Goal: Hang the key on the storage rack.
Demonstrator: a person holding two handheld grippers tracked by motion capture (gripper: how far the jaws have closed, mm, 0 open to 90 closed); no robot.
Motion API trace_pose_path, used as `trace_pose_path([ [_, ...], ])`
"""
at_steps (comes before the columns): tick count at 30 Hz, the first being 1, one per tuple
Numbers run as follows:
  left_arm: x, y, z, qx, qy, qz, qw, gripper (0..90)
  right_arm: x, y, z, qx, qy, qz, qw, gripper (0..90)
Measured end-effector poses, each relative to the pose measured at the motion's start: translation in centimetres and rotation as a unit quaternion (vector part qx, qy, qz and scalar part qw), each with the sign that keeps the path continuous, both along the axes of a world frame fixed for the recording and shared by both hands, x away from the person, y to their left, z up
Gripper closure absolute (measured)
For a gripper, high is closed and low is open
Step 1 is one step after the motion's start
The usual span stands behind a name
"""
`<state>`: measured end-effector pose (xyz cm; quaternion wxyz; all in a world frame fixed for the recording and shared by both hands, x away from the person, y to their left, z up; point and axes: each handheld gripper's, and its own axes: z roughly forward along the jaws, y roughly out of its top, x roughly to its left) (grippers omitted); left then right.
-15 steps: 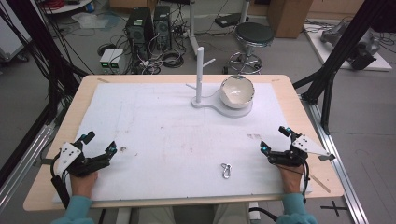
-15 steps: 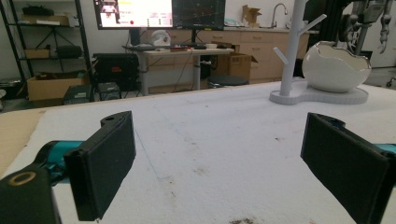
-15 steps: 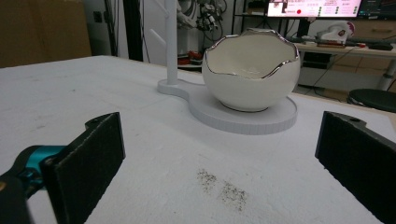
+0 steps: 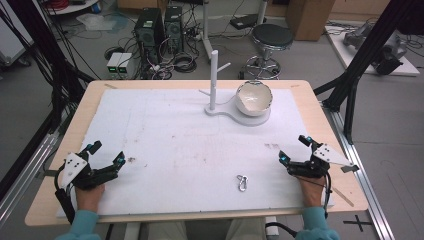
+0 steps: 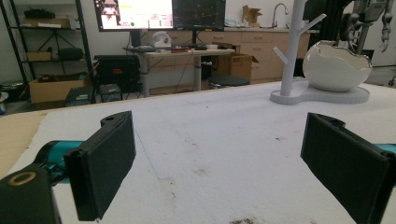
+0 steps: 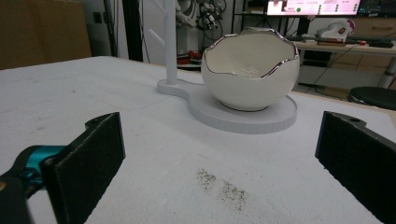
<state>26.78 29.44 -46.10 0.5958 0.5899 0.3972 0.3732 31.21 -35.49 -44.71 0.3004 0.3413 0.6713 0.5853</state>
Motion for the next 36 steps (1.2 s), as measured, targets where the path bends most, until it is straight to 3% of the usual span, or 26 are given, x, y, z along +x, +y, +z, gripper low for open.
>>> trace_pose_path([
  [1,0.0,0.0,0.0,0.0,0.0,0.0,1.0,10.6,0.2,0.0,0.1,0.0,0.018,0.005,0.9998,0.7],
  [4,0.0,0.0,0.0,0.0,0.0,0.0,1.0,10.6,0.5,0.0,0.5,0.02,0.024,0.03,0.999,0.7],
  [7,0.0,0.0,0.0,0.002,0.0,0.0,1.0,10.6,0.4,0.0,1.4,0.015,0.025,0.042,0.9987,0.7],
  [9,0.0,0.0,0.0,0.004,0.002,-0.001,1.0,10.6,0.2,0.1,2.5,0.011,0.025,0.054,0.9981,0.7],
  [10,0.1,0.0,0.0,0.002,0.003,-0.001,1.0,10.6,0.2,0.3,3.9,-0.005,0.027,0.073,0.9969,0.7],
  [11,0.1,0.0,0.0,0.002,0.005,-0.001,1.0,10.6,0.2,0.3,3.9,-0.005,0.027,0.073,0.9969,0.7],
  [12,0.1,0.0,0.0,0.004,0.006,-0.001,1.0,10.6,0.2,0.9,5.4,-0.029,0.034,0.096,0.9944,0.7],
  [13,0.1,0.0,0.0,0.005,0.007,-0.001,1.0,10.6,0.2,0.9,5.4,-0.029,0.034,0.096,0.9944,0.7],
  [14,0.1,0.0,0.0,0.004,0.007,-0.001,1.0,10.6,0.4,1.7,6.9,-0.057,0.045,0.121,0.99,0.7],
  [18,0.1,0.0,0.1,0.005,0.008,-0.001,1.0,10.6,0.9,3.6,9.3,-0.104,0.063,0.166,0.9785,0.7],
  [19,0.1,0.0,0.1,0.005,0.008,-0.001,1.0,10.6,0.9,3.6,9.3,-0.104,0.063,0.166,0.9785,0.7],
  [20,0.1,0.0,0.1,0.006,0.008,-0.001,1.0,10.6,1.2,4.7,10.3,-0.132,0.07,0.186,0.9712,0.7],
  [22,0.1,0.0,0.1,0.005,0.008,-0.001,1.0,10.6,1.6,5.4,10.9,-0.153,0.074,0.199,0.9651,0.7],
  [23,0.1,0.0,0.0,0.005,0.008,-0.001,1.0,10.6,1.6,5.4,10.9,-0.153,0.074,0.199,0.9651,0.7],
  [24,0.1,0.0,0.1,0.006,0.008,-0.001,1.0,10.6,1.9,6.4,11.4,-0.176,0.081,0.214,0.9575,0.8],
  [28,0.1,0.0,0.1,0.004,0.008,-0.001,1.0,10.6,2.1,8.1,11.9,-0.214,0.1,0.245,0.9403,0.8],
  [29,0.1,0.0,0.1,0.005,0.008,-0.001,1.0,10.6,2.1,8.6,12.0,-0.228,0.107,0.254,0.9339,0.8],
  [30,0.1,-0.1,0.1,0.005,0.008,-0.001,1.0,10.6,2.1,8.9,12.1,-0.233,0.113,0.257,0.931,0.8],
  [34,0.1,-0.1,0.1,0.005,0.008,-0.001,1.0,10.6,2.1,10.4,12.0,-0.273,0.125,0.285,0.9105,0.8],
  [35,0.1,-0.1,0.1,0.005,0.008,-0.001,1.0,10.6,2.1,10.4,12.0,-0.273,0.125,0.285,0.9105,0.8],
  [36,0.2,-0.1,0.1,0.005,0.007,-0.001,1.0,10.6,2.0,11.1,11.7,-0.291,0.133,0.293,0.9008,0.8],
])
